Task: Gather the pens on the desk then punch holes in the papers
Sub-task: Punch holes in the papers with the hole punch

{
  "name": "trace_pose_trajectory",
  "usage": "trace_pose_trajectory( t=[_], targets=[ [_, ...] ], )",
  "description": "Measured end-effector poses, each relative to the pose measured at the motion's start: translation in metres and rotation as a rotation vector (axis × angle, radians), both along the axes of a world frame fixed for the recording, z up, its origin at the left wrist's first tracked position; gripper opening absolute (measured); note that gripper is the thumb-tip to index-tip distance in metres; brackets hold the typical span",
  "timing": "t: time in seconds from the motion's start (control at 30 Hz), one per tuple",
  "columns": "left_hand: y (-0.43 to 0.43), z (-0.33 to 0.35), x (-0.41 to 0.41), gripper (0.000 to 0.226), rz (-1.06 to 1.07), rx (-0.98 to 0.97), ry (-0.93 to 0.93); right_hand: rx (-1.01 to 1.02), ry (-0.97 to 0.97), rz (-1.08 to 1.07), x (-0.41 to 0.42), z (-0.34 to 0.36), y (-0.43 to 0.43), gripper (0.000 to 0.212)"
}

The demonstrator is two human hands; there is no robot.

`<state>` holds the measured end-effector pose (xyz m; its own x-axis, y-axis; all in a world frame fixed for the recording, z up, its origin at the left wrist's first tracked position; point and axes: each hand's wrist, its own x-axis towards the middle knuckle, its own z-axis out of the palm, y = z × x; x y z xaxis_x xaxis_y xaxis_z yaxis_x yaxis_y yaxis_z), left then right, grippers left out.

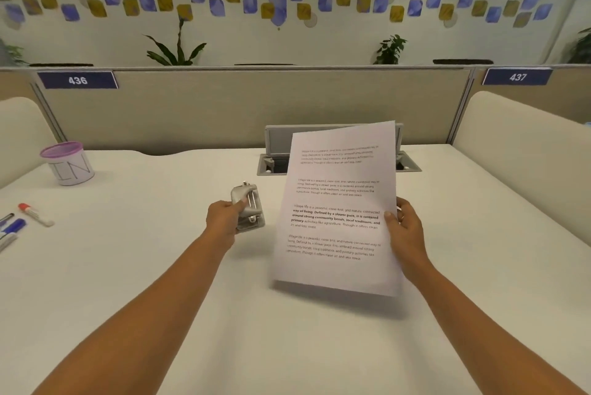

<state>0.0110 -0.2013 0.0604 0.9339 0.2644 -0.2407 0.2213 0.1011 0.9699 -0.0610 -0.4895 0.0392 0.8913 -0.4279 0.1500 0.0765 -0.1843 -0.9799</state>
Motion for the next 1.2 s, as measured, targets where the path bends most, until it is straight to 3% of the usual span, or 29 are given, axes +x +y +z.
trace_pose_trajectory(
  t=[0.37,0.77,1.2],
  targets=[
    [-0.004,0.060,-0.018,0.015,0.016,-0.153,-0.305,-0.041,-0.229,0.106,0.012,0.052,0.018,0.026],
    [0.005,0.070,-0.027,0.007,-0.043,-0.144,-0.421,-0.164,-0.366,0.099,0.009,0.066,0.030,0.019],
    [0.012,0.072,-0.032,0.006,-0.066,-0.147,-0.511,-0.119,-0.364,0.157,0.004,0.068,0.046,0.021]
  ],
)
